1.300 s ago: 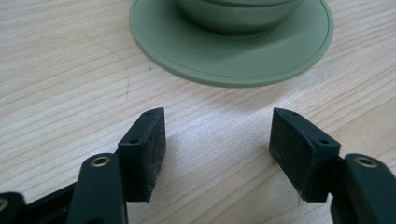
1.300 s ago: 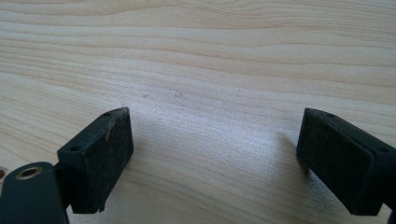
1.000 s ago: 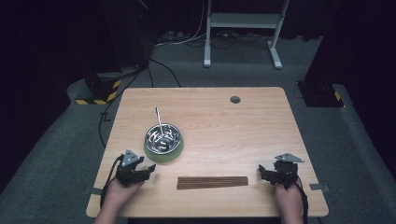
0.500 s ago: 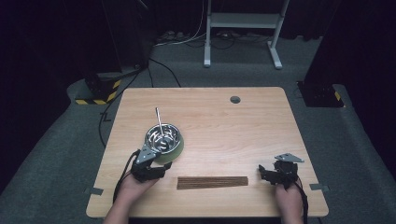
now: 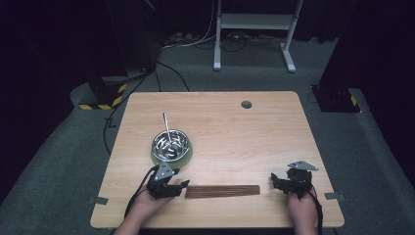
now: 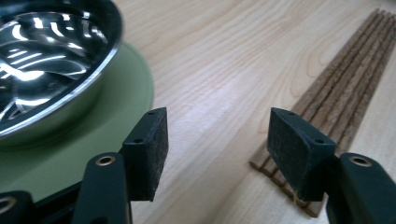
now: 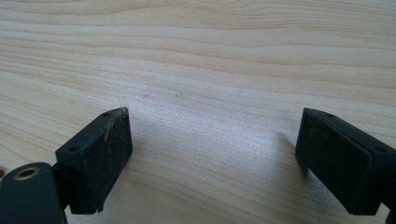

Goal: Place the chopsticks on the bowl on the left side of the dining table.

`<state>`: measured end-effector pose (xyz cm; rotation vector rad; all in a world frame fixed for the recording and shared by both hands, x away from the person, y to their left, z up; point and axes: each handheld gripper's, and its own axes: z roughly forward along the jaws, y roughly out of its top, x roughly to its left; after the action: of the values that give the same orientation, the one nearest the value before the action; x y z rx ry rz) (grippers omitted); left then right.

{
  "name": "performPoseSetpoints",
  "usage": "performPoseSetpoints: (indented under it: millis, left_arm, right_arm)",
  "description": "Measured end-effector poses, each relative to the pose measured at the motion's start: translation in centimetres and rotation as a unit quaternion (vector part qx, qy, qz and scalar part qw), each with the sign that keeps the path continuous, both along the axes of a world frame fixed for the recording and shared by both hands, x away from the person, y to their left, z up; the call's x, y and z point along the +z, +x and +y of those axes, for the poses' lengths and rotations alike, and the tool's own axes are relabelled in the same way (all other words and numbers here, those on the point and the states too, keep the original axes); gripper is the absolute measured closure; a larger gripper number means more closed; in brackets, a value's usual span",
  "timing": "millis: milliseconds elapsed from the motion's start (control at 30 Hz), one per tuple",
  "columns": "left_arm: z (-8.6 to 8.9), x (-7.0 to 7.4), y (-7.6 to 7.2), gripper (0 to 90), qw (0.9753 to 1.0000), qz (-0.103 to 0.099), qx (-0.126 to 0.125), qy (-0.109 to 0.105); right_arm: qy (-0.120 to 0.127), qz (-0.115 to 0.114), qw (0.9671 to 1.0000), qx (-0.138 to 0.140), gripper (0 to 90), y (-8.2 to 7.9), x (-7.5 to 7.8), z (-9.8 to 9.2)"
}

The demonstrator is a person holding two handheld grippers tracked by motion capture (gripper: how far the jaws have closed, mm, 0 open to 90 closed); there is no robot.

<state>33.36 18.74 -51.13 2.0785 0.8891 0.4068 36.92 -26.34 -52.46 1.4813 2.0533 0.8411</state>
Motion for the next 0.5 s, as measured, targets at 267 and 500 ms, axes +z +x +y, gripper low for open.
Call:
performPoseSetpoints:
  millis: [267, 500]
  left_arm:
    - [-0.96, -0.53, -0.26, 46.6, 1.0, 0.002, -0.002, 0.004]
    - [-0.98, -0.68, -0.18, 47.0, 0.9999, 0.003, 0.002, 0.013]
  right_arm:
    - [0.001, 0.002, 1.0, 0.002, 10.6, -0.02, 0.03, 0.03]
    - [0.002, 0.002, 1.0, 0.003, 10.6, -0.05, 0.03, 0.05]
